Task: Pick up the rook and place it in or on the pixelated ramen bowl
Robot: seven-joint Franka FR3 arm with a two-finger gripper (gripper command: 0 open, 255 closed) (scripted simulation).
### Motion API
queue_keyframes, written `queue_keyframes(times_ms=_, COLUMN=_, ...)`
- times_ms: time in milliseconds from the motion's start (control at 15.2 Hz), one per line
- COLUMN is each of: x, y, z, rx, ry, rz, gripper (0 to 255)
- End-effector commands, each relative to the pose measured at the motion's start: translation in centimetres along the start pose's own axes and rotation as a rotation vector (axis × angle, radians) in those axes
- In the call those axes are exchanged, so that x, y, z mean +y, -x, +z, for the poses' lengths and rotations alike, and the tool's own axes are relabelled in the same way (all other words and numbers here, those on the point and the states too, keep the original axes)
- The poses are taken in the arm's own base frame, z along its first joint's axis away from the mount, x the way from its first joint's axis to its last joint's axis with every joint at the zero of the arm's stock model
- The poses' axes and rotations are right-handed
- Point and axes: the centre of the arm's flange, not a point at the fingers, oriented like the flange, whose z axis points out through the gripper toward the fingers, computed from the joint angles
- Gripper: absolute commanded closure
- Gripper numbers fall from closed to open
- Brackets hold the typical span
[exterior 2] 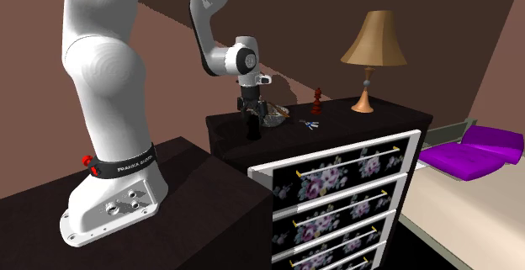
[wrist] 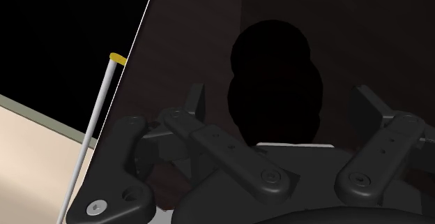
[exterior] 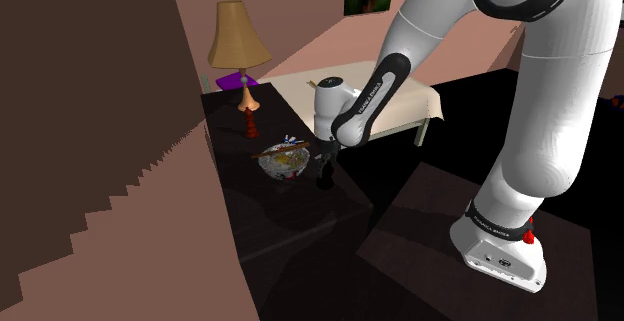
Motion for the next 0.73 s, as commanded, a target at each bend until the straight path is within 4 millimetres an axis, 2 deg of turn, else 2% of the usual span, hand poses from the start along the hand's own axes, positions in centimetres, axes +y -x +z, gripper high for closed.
queue_keyframes(times_ms=0, x=0.0, y=0.0, z=0.0, rx=0.0, ry=0.0, rz=0.0, gripper=255)
queue_keyframes(times_ms=594, x=0.0, y=0.0, z=0.0, rx=0.0, ry=0.0, rz=0.0, gripper=255)
queue_keyframes(times_ms=660, x=0.02, y=-0.02, z=-0.52, rx=0.0, ry=0.0, rz=0.0, gripper=255)
